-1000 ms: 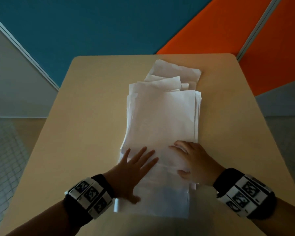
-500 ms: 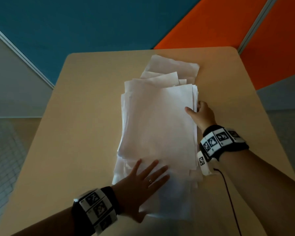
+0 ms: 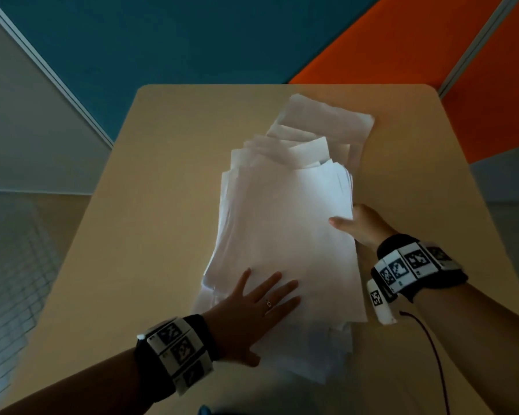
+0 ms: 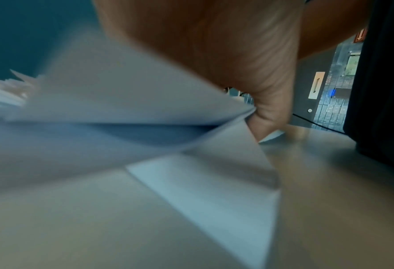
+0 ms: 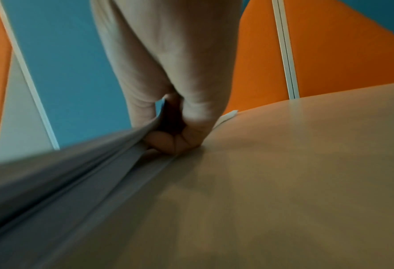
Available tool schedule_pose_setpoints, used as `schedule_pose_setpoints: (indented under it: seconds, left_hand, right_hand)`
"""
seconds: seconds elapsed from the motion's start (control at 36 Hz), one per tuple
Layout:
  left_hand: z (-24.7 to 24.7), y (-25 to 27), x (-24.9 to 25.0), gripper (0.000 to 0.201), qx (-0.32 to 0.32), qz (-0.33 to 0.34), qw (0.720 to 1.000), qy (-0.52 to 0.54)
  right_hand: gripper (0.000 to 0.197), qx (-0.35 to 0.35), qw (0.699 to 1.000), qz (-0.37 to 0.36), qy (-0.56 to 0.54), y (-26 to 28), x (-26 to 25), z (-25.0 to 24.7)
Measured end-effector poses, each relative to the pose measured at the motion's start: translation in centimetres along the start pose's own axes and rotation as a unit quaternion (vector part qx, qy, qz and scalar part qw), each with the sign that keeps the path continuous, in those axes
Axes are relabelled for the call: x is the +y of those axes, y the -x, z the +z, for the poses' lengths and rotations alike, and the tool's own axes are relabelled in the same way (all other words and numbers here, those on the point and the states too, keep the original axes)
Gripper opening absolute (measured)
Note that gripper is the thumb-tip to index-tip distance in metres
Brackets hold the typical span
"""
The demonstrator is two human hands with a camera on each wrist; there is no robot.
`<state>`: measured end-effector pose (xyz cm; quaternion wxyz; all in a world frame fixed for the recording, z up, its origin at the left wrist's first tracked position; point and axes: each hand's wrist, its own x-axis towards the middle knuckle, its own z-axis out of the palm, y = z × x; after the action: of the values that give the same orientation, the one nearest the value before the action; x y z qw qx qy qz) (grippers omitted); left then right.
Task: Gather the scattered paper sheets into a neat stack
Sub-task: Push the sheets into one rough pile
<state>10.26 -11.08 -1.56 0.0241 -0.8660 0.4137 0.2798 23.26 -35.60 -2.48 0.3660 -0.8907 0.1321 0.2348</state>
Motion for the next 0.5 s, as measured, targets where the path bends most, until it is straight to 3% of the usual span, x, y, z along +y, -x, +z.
schedule_pose_setpoints:
  seconds: [0.06,0.14,0.19,0.22,0.25,0.31,0.36,0.42,0.5]
  left_hand:
    - [0.3,0.2,-0.3,0.12,0.003,0.012,1.0,-0.007]
    - [0.2,0.0,-1.0,0.11,0.036,0.022,0.998,-0.036]
    - [-1.0,-0.6,-2.0,0.11,0.079,-0.017,0.995,0.049]
    - [-1.9,-0.9,-2.7,0.113,0.085,-0.072,0.986,0.122]
    - [-2.7,-1.4,-3.6,0.119,0.115,-0.147,0.966,0.18]
    - [-3.5,-2.6,-6.0,0.122,0.212,-0.295,0.894,0.263]
    - [-4.3,-3.4,-8.4,0.107,0.235,-0.403,0.828,0.311]
    - [-5.0,-4.2,-9.9,0.095,0.213,-0.449,0.806,0.322]
    - [-6.3,-5.3,-11.0,0.082,0.234,-0.455,0.776,0.369]
  right_hand:
    - [0.033,0.011,1.0,-0.012,0.014,0.1,0.2,0.2]
    - [0.046,0.047,0.998,-0.03,-0.002,-0.3,-0.1,0.1]
    - [0.06,0.087,0.996,-0.01,0.003,-0.8,-0.5,-0.1]
    - [0.069,0.102,0.995,0.007,0.012,-1.0,-0.8,-0.2]
    - [0.077,0.118,0.993,0.019,0.021,-1.2,-1.0,-0.2]
    - [0.088,0.143,0.989,0.027,0.019,-1.5,-1.5,0.1]
    - [0.091,0.17,0.985,0.026,-0.004,-1.9,-1.9,0.4]
    - [0.089,0.184,0.982,0.025,-0.026,-2.4,-2.3,0.6]
    - [0.085,0.184,0.981,0.027,-0.051,-3.0,-2.7,0.7]
